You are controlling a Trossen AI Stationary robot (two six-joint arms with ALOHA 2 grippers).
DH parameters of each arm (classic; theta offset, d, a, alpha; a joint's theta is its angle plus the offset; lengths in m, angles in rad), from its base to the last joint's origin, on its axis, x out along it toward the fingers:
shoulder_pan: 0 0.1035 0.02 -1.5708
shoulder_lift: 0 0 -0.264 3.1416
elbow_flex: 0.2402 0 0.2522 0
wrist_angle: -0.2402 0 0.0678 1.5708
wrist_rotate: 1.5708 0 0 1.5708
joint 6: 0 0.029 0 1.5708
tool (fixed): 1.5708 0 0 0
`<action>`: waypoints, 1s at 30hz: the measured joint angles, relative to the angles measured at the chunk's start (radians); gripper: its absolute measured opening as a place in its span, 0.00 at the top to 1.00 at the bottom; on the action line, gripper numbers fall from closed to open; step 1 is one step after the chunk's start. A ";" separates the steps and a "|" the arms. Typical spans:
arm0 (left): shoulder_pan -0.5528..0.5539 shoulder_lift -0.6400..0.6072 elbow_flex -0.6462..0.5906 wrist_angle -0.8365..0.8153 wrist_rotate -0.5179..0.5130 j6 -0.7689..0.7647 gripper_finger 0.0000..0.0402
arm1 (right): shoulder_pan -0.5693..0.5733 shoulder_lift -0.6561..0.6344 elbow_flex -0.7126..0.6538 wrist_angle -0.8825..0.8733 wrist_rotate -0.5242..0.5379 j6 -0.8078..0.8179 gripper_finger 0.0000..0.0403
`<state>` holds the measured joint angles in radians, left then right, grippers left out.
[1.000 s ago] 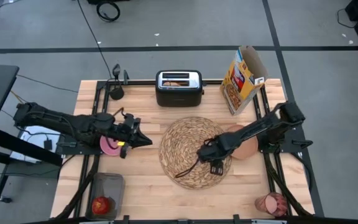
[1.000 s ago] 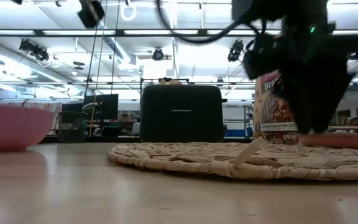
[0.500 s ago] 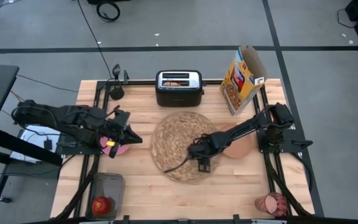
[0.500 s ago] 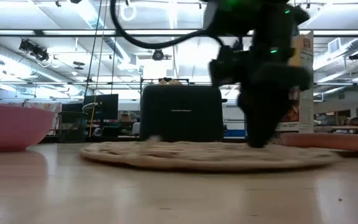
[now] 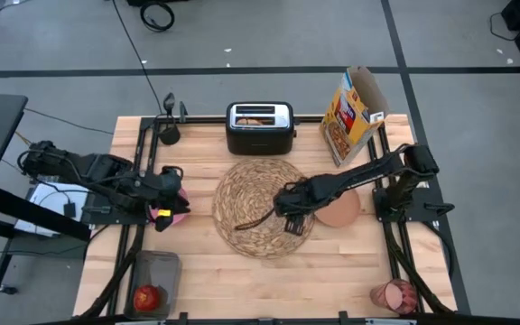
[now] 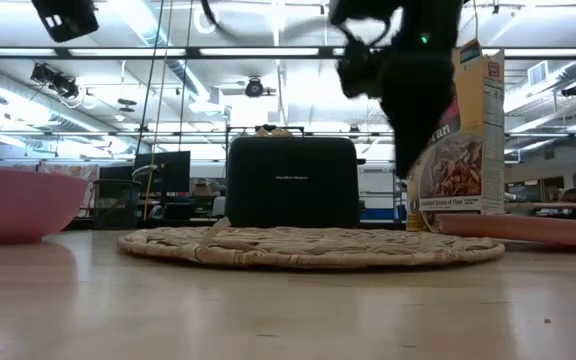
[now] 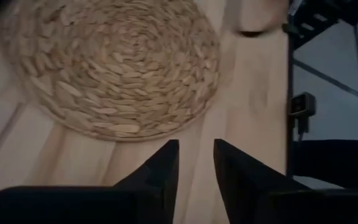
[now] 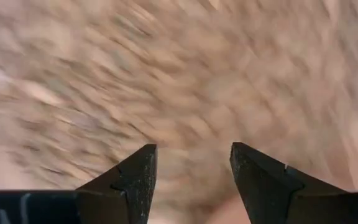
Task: Arrange a breakfast setting
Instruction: Adjust the brown placemat
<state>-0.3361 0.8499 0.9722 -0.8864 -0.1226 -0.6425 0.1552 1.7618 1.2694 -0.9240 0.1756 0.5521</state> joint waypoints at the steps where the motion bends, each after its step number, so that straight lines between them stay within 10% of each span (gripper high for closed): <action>1: -0.011 0.001 0.000 0.007 -0.005 0.000 0.72 | -0.012 0.001 -0.008 -0.032 0.000 0.043 0.48; 9: -0.063 0.000 0.000 0.047 -0.035 -0.002 0.72 | -0.089 0.016 -0.114 0.130 -0.043 0.098 0.48; 20: -0.146 0.000 0.000 0.050 -0.034 -0.085 0.72 | -0.124 -0.005 -0.144 -0.111 -0.262 0.095 0.48; 30: -0.157 0.001 0.000 0.029 -0.099 -0.119 0.72 | -0.046 0.036 -0.136 0.265 -0.207 -0.068 0.48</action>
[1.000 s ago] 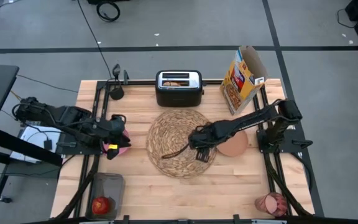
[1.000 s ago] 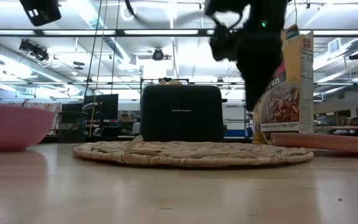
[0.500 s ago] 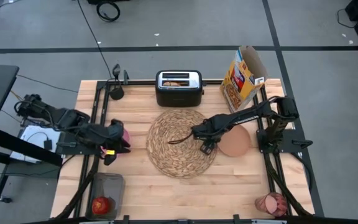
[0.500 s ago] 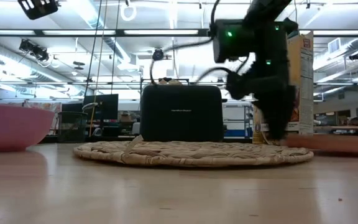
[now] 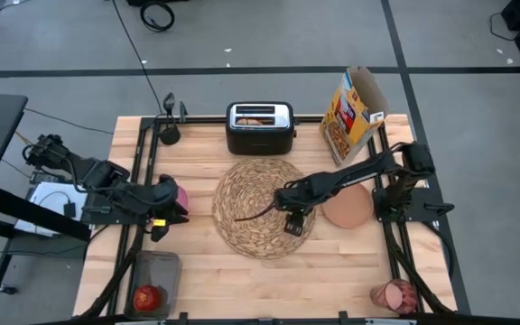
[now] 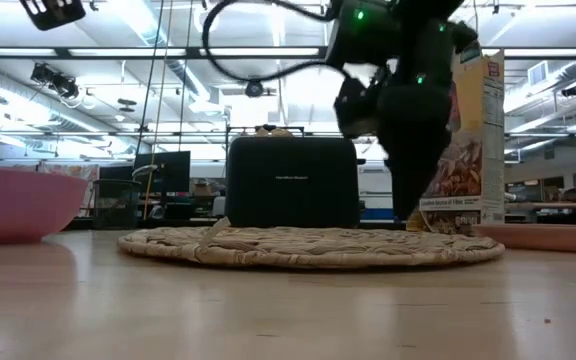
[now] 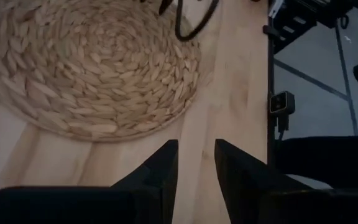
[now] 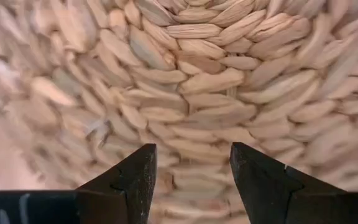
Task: Arrange a breakfast setting
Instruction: Adjust the brown placemat
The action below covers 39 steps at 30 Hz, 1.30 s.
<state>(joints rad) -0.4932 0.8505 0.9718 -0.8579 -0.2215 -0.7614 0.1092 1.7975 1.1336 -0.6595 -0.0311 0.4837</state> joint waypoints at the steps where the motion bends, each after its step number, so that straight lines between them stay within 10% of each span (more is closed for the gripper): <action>1: -0.002 0.000 0.000 -0.008 0.002 -0.020 0.72 | 0.008 0.015 0.000 0.013 0.007 0.006 0.48; 15: -0.130 0.002 0.000 -0.234 0.013 -0.262 0.65 | 0.086 -0.005 0.034 -0.149 -0.004 0.044 0.48; 39: -0.164 0.111 -0.002 -0.354 -0.083 -0.395 0.58 | 0.049 0.104 0.070 0.052 0.045 -0.149 0.48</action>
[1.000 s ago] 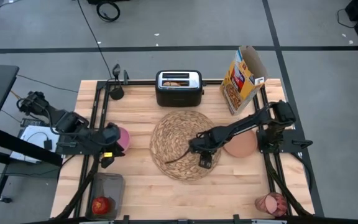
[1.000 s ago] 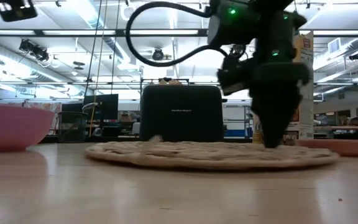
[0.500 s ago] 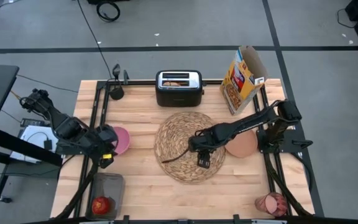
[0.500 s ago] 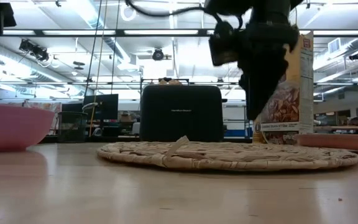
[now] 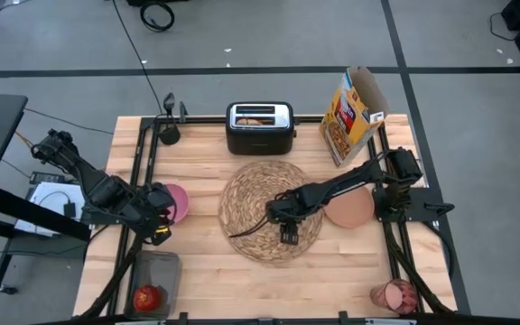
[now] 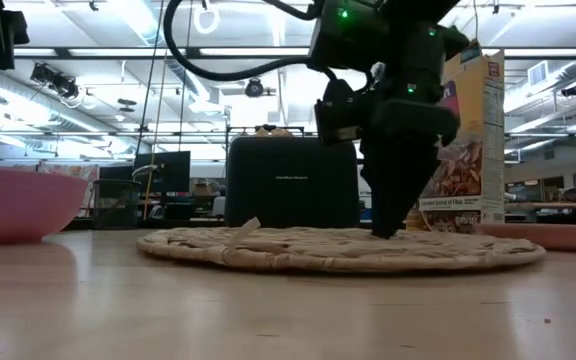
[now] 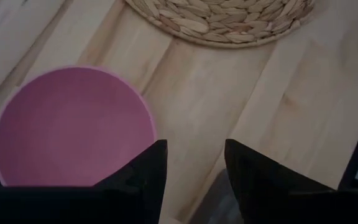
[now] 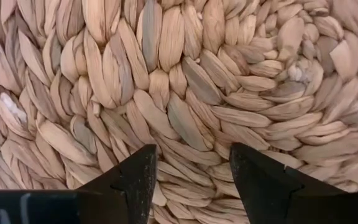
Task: Arrange a breakfast setting
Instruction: Adjust the brown placemat, then put the pink bowl on the brown placemat
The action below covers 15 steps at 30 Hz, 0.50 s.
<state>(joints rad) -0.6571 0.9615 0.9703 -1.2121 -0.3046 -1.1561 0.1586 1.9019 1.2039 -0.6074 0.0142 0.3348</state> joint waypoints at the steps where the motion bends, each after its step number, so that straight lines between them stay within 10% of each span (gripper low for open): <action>1: 0.000 0.000 0.000 -0.004 0.000 -0.012 0.58 | -0.002 -0.005 0.000 0.000 0.006 -0.004 0.48; 15: 0.090 0.007 -0.231 0.154 0.045 -0.156 0.52 | -0.008 -0.107 0.125 0.004 0.095 -0.041 0.48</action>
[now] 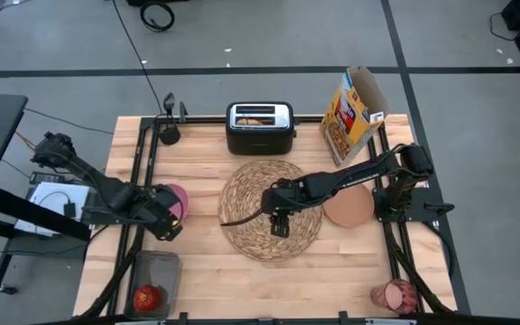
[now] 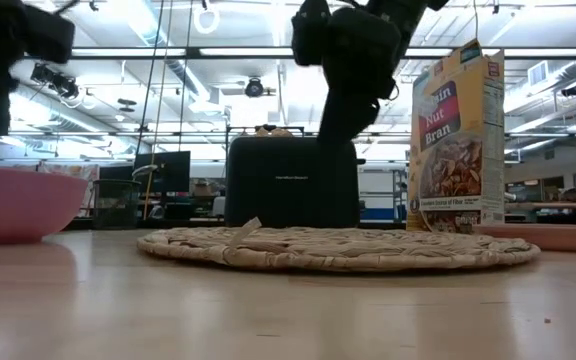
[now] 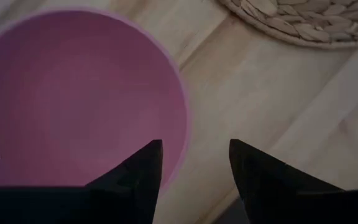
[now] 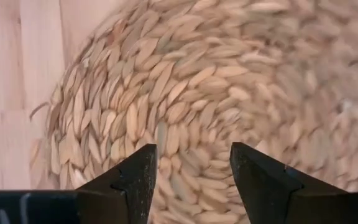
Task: Arrange a breakfast setting
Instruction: Put the pink bowl on the brown placemat
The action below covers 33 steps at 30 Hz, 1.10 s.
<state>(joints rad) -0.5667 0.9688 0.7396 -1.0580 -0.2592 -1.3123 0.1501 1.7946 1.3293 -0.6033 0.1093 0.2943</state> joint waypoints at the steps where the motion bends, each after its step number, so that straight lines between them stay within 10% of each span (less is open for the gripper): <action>1: 0.014 0.005 -0.016 0.025 0.005 0.014 0.53 | -0.004 0.000 0.003 -0.001 0.003 -0.005 0.48; 15: 0.163 0.308 -0.055 0.129 0.095 0.383 0.58 | -0.052 0.000 0.006 0.001 0.004 0.019 0.48; 24: 0.168 0.380 -0.050 0.141 0.153 0.469 0.86 | -0.056 -0.010 0.061 -0.090 0.005 -0.019 0.48; 33: 0.170 0.379 0.237 -0.078 0.095 0.687 0.98 | -0.053 -0.062 0.253 -0.352 0.162 -0.218 0.48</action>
<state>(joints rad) -0.3969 1.3479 0.9769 -1.1363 -0.1641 -0.6254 0.0970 1.7329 1.5823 -0.9552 0.2716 0.0766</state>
